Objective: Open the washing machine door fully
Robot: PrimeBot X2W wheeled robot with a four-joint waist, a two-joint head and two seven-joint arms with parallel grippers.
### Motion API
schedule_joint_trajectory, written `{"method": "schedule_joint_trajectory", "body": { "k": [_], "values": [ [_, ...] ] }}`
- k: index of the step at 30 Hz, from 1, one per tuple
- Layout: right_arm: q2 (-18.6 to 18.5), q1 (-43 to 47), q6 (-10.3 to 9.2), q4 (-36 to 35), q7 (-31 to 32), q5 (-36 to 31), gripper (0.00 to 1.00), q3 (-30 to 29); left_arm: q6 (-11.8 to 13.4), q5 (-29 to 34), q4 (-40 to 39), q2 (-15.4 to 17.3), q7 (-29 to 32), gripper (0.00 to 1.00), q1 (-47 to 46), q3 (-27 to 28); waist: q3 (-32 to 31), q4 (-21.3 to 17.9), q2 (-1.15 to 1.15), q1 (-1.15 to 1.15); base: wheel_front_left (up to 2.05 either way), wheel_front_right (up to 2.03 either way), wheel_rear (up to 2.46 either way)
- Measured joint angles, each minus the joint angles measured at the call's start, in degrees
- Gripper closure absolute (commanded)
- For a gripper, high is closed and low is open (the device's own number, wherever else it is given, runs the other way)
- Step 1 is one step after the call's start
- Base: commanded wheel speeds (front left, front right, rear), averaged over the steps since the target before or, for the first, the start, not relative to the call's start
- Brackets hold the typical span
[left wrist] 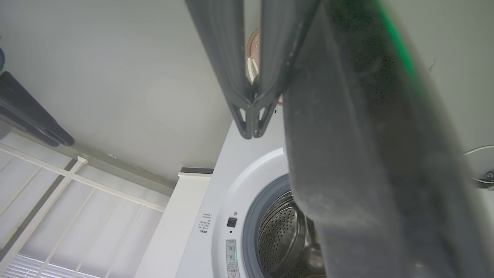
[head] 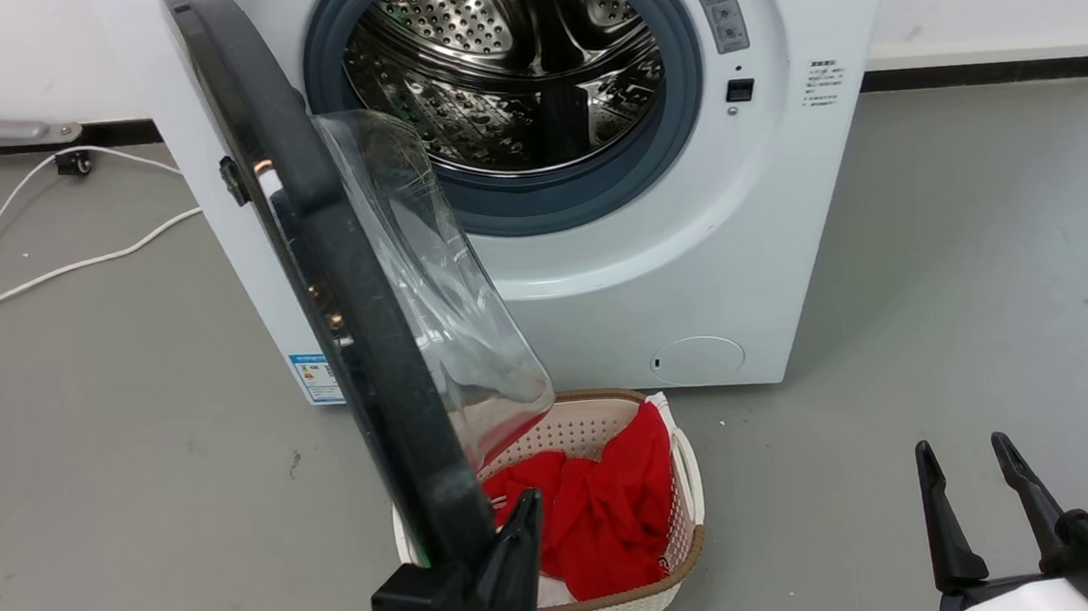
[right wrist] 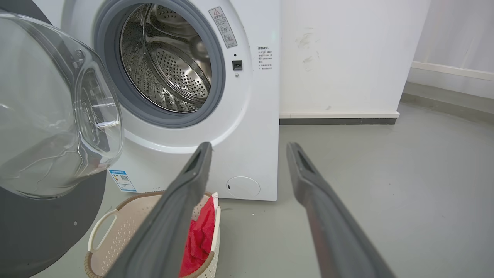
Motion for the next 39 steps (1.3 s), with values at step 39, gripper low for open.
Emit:
{"method": "schedule_joint_trajectory", "body": {
  "k": [39],
  "values": [
    [0.03, -1.21, 0.0, -0.7, 0.0, -0.59, 0.0, -0.75, 2.8, -11.21, 1.66, 12.5, -7.02, 1.0, 1.52, 25.64, 4.32, 9.39, 0.0, 0.01, 0.0, 0.0, 0.0]
  ]
}}
